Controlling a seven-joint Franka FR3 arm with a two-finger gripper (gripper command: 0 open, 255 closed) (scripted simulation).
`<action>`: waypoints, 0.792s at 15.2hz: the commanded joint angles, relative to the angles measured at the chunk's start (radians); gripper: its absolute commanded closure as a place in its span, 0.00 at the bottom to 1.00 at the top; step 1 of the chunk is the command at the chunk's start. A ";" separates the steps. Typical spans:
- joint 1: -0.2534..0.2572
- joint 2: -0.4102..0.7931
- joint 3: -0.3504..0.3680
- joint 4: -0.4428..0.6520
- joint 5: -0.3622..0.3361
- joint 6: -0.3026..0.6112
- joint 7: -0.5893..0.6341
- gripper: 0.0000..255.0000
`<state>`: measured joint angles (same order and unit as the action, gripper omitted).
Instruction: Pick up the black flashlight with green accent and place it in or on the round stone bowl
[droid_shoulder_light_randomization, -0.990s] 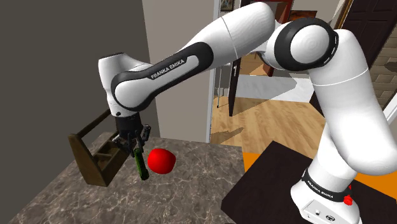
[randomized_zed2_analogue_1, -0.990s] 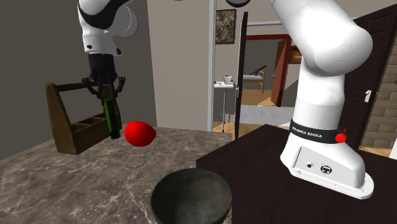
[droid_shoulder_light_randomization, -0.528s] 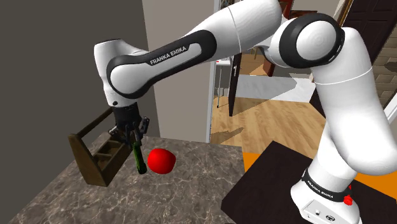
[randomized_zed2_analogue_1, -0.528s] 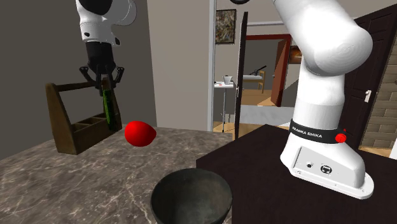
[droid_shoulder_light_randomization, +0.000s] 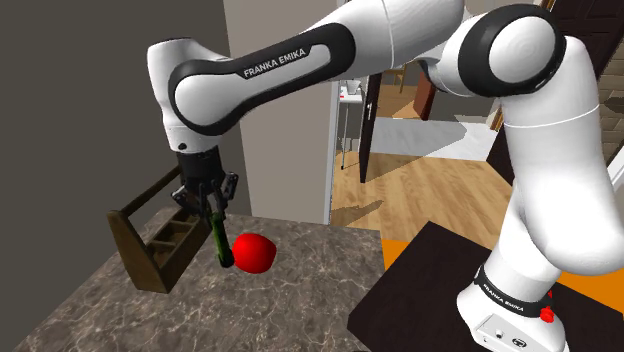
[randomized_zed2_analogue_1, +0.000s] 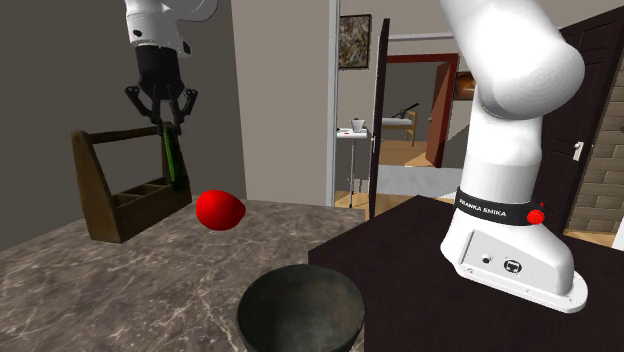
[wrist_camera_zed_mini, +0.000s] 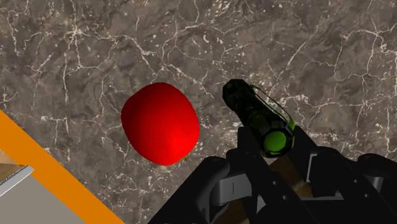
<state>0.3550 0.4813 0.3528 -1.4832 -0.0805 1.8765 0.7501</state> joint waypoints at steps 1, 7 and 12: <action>-0.001 -0.067 0.013 -0.089 0.017 0.025 0.016 1.00; -0.009 -0.289 0.055 -0.369 0.094 0.097 0.041 1.00; 0.005 -0.464 0.086 -0.553 0.172 0.123 0.056 1.00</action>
<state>0.3545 0.0566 0.4315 -1.9970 0.0732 1.9959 0.8008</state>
